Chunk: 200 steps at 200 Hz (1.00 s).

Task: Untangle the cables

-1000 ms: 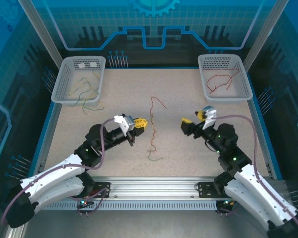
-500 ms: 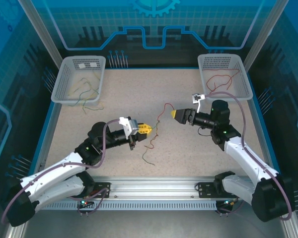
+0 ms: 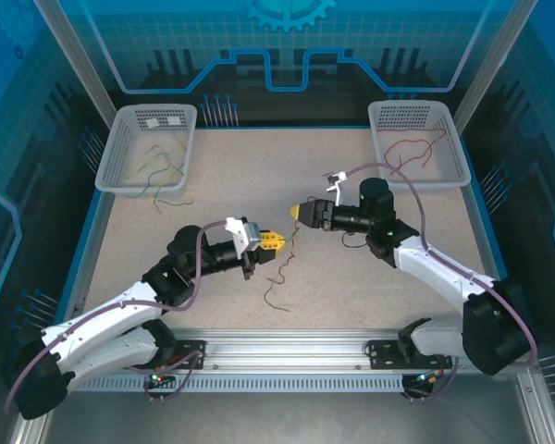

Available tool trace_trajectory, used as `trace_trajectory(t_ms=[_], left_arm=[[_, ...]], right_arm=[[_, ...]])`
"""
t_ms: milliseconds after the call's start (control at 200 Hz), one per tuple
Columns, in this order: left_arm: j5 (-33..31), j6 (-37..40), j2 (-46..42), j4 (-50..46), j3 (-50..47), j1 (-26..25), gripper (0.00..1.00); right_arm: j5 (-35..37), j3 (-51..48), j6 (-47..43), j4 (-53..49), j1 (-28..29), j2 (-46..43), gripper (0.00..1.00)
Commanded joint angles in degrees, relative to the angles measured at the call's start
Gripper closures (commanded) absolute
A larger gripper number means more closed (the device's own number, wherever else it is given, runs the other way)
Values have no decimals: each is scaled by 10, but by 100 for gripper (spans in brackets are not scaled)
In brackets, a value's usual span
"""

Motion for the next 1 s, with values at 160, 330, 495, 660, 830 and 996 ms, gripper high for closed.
trace_trajectory(t_ms=[160,330,495,660,830,996], left_arm=[[-1,-8,-9,25,7,1,100],[-61,-11,-36,51,-32,3,100],[-90,-24,-64,76,-68,18,100],[-143,-28,-90,105,-108,45,100],[-222,-23,-117,128,-143,71,100],[-329,-27,-119,186,-187,106,100]], right_arm=[[49,21,2,38,15,19,90],[179,25,-65,-68,12,-46,100],[361,15,-134,-169,-13,-134,100],[415,-13,-151,-201,-76,-199,100],[467,-38,-162,-246,-125,-272,100],[462,-47,-169,-270,-177,-318,100]])
